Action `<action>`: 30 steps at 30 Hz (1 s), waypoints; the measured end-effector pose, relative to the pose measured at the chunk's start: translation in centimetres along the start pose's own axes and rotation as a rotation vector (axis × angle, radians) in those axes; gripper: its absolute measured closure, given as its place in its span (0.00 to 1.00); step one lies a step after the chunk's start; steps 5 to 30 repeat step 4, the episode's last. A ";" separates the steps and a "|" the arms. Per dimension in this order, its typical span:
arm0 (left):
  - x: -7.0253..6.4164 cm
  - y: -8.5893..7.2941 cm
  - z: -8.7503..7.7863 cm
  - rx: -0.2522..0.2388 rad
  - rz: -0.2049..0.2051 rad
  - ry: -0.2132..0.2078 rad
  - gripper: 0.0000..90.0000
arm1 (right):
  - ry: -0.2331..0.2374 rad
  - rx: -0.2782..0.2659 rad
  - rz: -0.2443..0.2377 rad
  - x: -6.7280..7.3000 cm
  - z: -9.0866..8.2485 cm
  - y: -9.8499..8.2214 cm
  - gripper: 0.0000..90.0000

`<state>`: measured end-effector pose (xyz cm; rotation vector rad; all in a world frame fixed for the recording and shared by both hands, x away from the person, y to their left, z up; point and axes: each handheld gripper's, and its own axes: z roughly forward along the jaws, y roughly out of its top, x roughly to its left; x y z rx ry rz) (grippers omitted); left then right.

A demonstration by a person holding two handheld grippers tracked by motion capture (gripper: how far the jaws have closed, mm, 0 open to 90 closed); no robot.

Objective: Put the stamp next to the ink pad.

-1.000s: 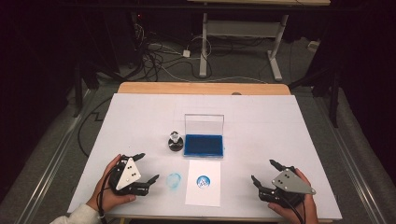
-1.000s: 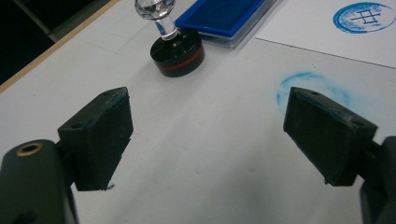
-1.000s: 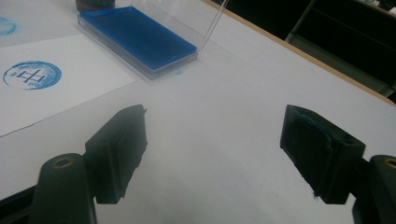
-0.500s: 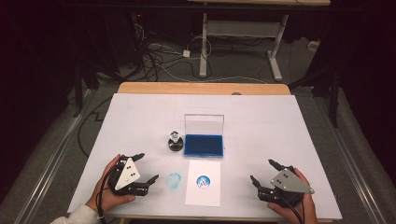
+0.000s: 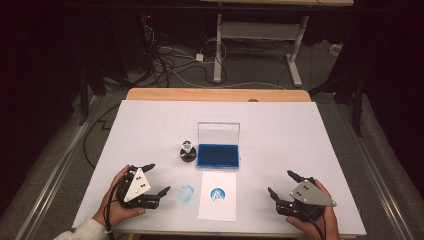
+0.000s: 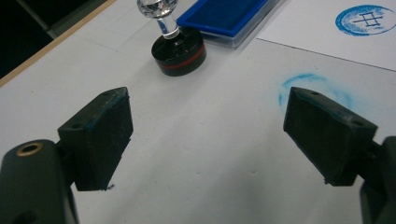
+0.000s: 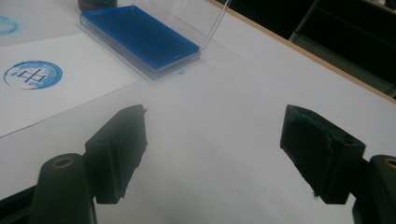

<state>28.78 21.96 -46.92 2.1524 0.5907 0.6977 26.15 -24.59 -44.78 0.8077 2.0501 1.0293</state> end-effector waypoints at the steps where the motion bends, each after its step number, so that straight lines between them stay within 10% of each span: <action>1: 0.0 0.0 0.0 0.000 -0.001 0.001 0.17 | -0.002 0.001 0.003 0.0 0.0 0.0 0.25; 30: 0.0 0.1 0.0 -0.003 -0.002 0.006 0.17 | 0.000 -0.002 0.007 0.0 0.0 0.1 0.26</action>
